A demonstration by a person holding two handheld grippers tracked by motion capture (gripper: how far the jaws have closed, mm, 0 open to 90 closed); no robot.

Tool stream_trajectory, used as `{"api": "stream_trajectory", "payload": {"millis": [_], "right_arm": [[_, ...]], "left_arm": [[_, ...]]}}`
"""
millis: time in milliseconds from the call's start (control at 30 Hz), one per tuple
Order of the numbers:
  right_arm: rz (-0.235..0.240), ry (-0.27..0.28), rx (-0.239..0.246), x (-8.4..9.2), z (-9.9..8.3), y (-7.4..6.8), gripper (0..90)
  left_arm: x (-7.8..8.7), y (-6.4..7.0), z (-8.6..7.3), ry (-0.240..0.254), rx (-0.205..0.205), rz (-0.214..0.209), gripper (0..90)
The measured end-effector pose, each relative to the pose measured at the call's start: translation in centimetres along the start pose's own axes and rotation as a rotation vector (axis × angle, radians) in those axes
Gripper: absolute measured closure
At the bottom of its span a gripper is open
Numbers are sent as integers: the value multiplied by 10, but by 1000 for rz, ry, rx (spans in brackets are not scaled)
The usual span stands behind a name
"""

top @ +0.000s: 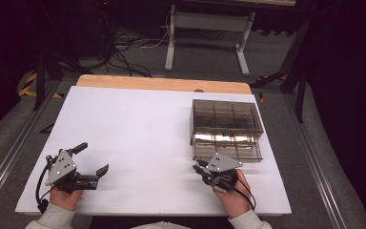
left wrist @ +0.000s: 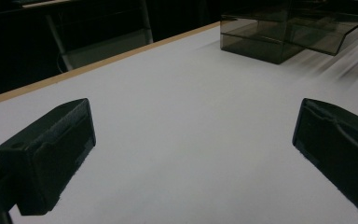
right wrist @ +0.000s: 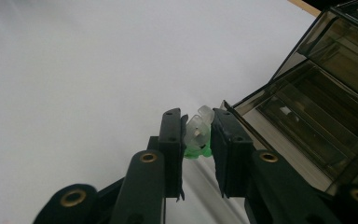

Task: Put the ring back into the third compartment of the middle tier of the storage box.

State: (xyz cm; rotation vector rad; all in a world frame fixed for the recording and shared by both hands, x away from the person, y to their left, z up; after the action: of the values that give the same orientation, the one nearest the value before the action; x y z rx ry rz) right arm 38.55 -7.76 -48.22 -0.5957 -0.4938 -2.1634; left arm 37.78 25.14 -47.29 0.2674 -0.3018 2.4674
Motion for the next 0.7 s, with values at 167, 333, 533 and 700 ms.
{"api": "stream_trajectory", "payload": {"millis": [167,333,533,700], "right_arm": [[-8,-2,1,3,1,2,746],[-18,-3,6,7,1,5,746],[-33,-9,8,11,2,9,745],[-48,-25,6,15,1,15,746]], "left_arm": [[0,0,0,0,0,0,2],[0,0,0,0,0,-1,2],[0,0,0,0,0,-1,2],[0,0,0,0,-1,0,2]]}}
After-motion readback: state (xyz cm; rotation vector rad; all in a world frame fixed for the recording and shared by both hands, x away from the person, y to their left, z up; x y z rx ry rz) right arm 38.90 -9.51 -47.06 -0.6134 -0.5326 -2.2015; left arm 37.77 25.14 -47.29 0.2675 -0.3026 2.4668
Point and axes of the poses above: each handheld gripper's, and its own axes: x roughly backward along the jaws, z roughly out of its top, y roughly to its right, the point moved 10 cm from there along -x, roughly forward along the jaws, and after that the axes turned 2 degrees about -x, right-handed, at the moved point
